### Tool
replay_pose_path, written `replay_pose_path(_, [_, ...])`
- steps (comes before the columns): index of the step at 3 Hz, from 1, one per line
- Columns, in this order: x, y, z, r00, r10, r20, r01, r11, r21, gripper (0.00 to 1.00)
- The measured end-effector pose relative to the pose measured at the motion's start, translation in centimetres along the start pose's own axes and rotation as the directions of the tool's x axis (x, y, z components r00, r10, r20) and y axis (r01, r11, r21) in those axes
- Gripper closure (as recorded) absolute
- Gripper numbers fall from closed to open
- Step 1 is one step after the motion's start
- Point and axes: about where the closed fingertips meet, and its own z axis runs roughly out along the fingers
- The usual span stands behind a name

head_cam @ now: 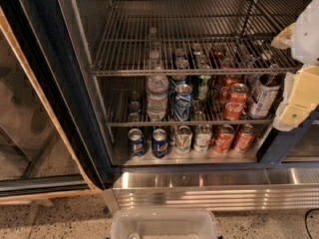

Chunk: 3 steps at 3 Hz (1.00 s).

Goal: Pick coke can from middle shelf of fridge

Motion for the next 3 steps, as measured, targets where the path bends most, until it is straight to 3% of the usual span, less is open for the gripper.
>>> replay_pose_path(1, [0.0, 0.0, 0.0, 1.0, 0.0, 0.0, 0.0, 1.0, 0.0, 0.0])
replay_pose_path(2, [0.2, -0.9, 1.1, 0.999, 0.039, 0.037, -0.04, 0.9989, 0.025, 0.0])
replay_pose_path(3, [1.2, -1.6, 5.1, 0.981, 0.135, 0.142, -0.139, 0.9902, 0.018, 0.0])
